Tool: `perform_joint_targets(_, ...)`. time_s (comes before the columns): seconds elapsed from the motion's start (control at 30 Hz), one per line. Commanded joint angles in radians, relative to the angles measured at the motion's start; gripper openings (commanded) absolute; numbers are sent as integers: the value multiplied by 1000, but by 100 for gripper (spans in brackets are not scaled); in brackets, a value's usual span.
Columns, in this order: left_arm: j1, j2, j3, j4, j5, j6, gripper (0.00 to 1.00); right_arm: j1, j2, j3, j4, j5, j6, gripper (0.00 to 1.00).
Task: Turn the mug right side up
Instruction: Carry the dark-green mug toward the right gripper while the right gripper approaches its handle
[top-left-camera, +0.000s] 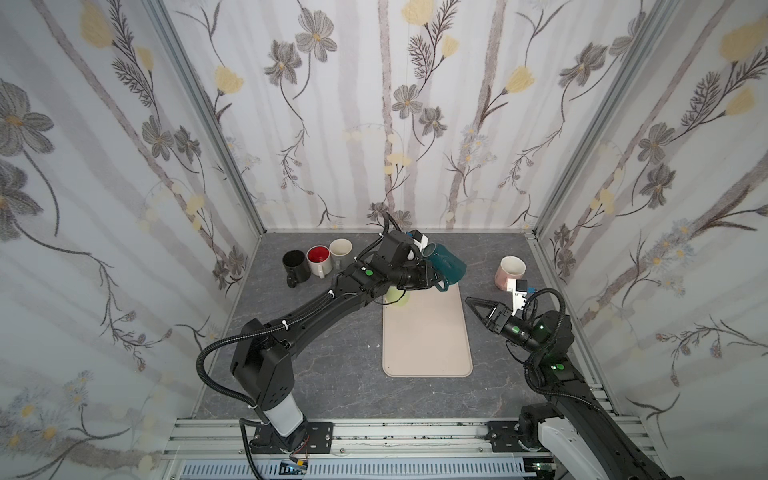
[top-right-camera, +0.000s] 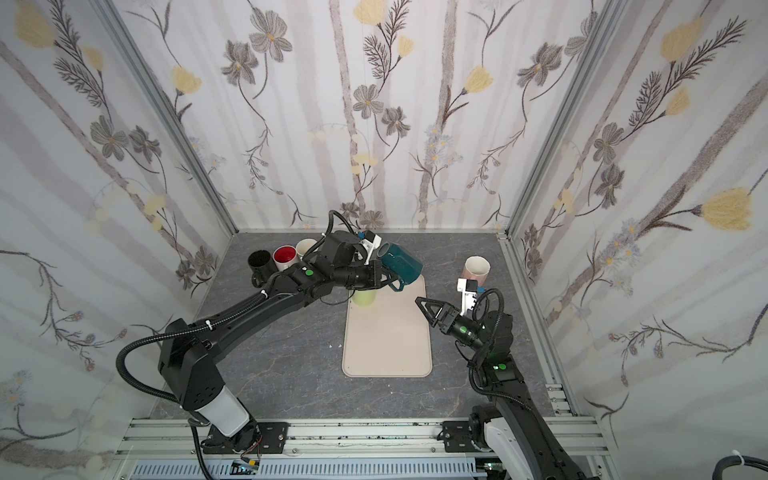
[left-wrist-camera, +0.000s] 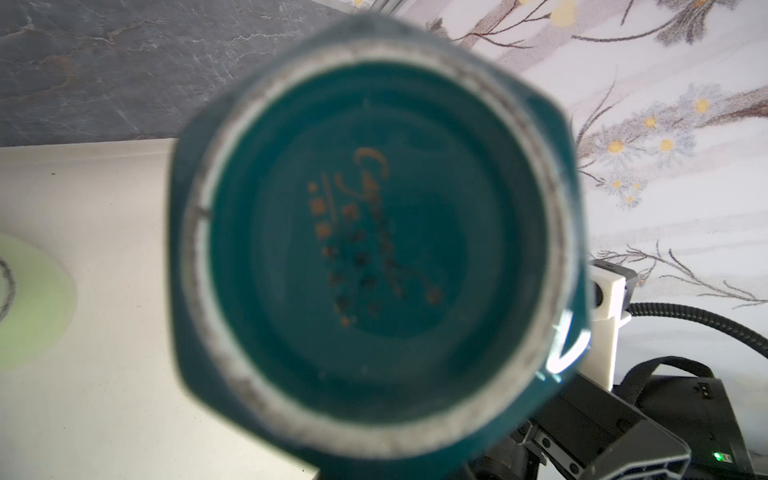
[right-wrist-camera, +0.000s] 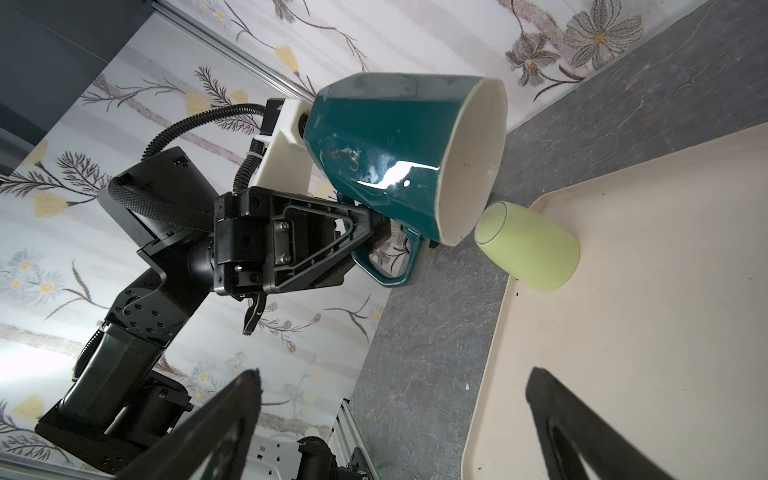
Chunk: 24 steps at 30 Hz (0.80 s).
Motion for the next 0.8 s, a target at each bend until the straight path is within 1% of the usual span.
perform_joint_targets(0.0, -11, 10, 36, 97, 36, -9, 0, 6, 18, 17, 79, -22, 19, 100)
perform_joint_targets(0.2, -34, 29, 69, 119, 50, -33, 0, 5, 37, 28, 109, -27, 24, 100)
perform_joint_targets(0.37, -48, 28, 60, 180, 95, -71, 0, 5, 50, 31, 156, -45, 25, 100)
perform_joint_targets(0.57, -66, 18, 19, 278, 119, -128, 0, 5, 43, 29, 203, -42, 54, 99)
perform_joint_targets(0.7, -77, 21, 10, 323, 142, -157, 0, 5, 31, 19, 221, -35, 64, 92)
perform_joint_targets(0.77, -82, 19, 10, 340, 150, -165, 0, 5, 23, 6, 247, -27, 80, 91)
